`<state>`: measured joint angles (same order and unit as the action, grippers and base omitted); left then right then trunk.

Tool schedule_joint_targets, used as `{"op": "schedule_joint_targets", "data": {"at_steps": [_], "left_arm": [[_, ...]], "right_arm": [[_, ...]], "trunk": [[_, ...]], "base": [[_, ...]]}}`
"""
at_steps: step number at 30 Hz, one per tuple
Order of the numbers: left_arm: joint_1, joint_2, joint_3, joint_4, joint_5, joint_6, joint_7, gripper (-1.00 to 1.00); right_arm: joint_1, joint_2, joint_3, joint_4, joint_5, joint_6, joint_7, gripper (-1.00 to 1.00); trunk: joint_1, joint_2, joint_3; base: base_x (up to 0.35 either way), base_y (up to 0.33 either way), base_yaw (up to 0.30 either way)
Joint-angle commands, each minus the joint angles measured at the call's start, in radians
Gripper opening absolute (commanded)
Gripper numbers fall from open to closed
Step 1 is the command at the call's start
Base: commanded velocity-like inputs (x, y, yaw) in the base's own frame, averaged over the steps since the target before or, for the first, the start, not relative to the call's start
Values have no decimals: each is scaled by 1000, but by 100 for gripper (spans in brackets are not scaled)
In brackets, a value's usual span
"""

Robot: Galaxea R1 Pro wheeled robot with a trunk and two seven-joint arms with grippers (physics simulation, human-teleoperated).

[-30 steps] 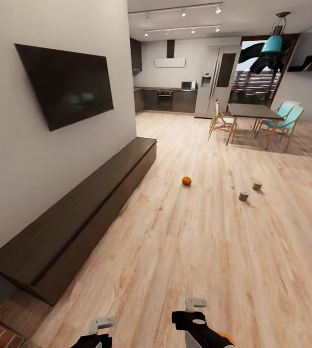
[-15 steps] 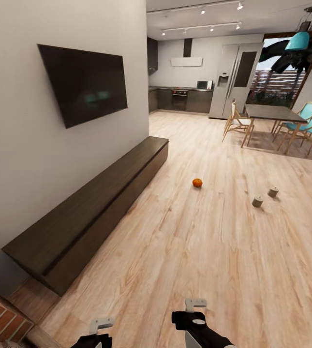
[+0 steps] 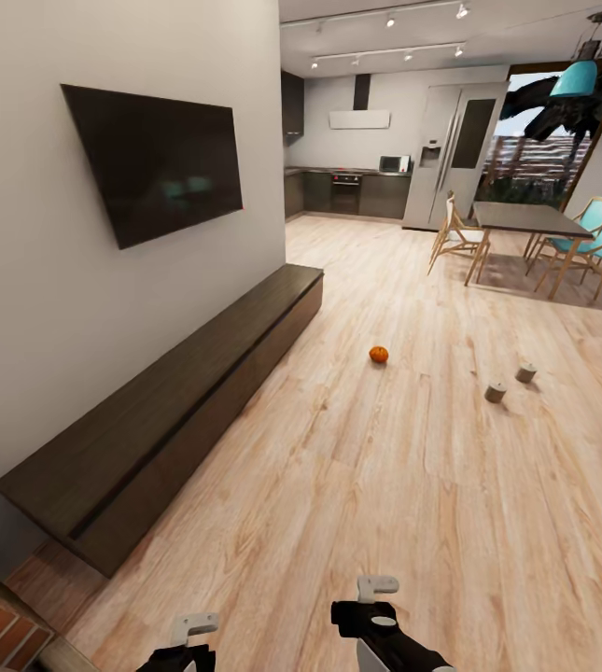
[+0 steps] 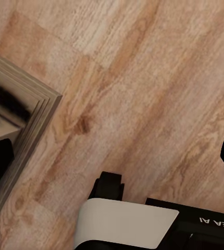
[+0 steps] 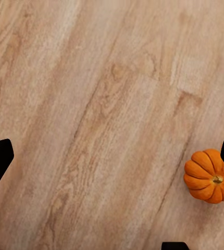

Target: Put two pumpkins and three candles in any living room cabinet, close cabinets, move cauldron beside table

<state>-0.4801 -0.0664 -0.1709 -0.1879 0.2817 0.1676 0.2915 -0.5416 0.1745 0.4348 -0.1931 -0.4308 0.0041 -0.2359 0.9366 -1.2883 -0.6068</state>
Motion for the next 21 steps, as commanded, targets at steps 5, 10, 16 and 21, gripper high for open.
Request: {"op": "schedule_joint_targets", "data": {"at_steps": [5, 10, 16, 21], "left_arm": [[0, 0, -9, -2, 8, 6, 6, 100], [0, 0, -9, -2, 7, 6, 6, 100], [0, 0, -9, -2, 5, 6, 6, 100], [0, 0, -9, -2, 5, 6, 6, 100]], "right_arm": [[0, 0, 9, 0, -8, 0, -6, 100], [0, 0, 9, 0, -8, 0, -5, 100], [-1, 0, 9, 0, -8, 0, -6, 100], [-1, 0, 9, 0, -8, 0, -6, 100]], "trunk": [[0, 0, -1], [0, 0, -1], [0, 0, -1], [0, 0, -1]], "base": [[89, 26, 0], [37, 16, 0], [68, 40, 0], [110, 50, 0]]}}
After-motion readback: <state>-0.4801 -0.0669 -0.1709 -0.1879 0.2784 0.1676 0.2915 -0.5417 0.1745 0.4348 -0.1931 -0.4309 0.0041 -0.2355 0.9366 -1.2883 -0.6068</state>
